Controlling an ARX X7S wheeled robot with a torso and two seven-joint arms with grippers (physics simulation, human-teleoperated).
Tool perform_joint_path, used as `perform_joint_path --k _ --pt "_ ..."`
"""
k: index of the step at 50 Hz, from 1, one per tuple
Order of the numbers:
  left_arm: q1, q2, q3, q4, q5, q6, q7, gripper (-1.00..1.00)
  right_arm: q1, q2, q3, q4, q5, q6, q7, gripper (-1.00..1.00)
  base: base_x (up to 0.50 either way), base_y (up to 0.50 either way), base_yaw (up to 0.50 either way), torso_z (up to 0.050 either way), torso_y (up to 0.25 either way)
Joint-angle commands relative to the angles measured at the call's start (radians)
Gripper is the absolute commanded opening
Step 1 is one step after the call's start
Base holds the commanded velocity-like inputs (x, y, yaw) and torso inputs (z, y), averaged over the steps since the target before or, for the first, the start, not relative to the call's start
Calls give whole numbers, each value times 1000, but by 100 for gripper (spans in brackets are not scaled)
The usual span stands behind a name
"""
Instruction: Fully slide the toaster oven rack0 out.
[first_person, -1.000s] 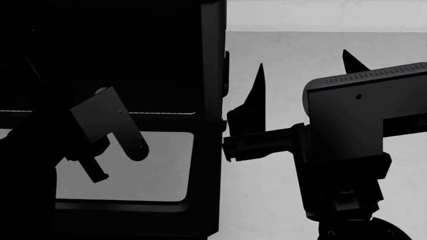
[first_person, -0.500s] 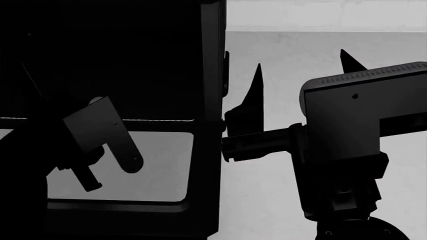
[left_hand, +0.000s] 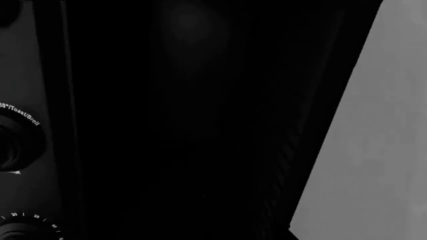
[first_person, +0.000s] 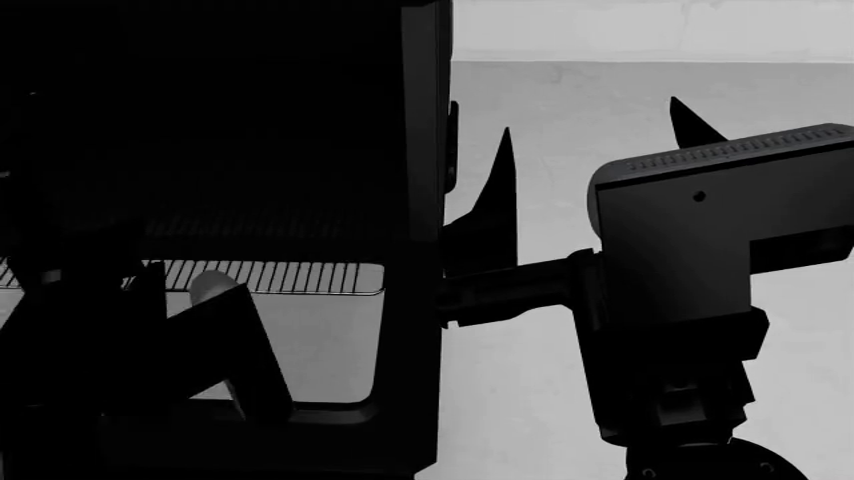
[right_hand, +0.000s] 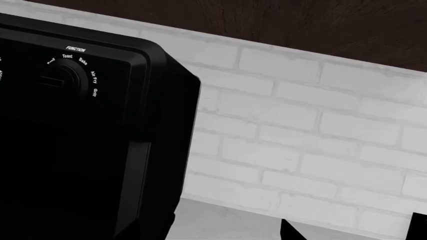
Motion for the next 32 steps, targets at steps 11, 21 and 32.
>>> perform_joint_path --k 11,21,32 --pt "283 71 -34 476 578 -5 368 -100 2 4 1 -13 11 13 3 100 -11 0 4 0 4" --pt "334 95 -48 517 661 55 392 -100 2 7 0 -17 17 17 6 100 0 0 0 0 1" --pt "346 120 -95 582 749 120 410 100 -3 12 -14 -5 19 6 16 100 0 0 0 0 0"
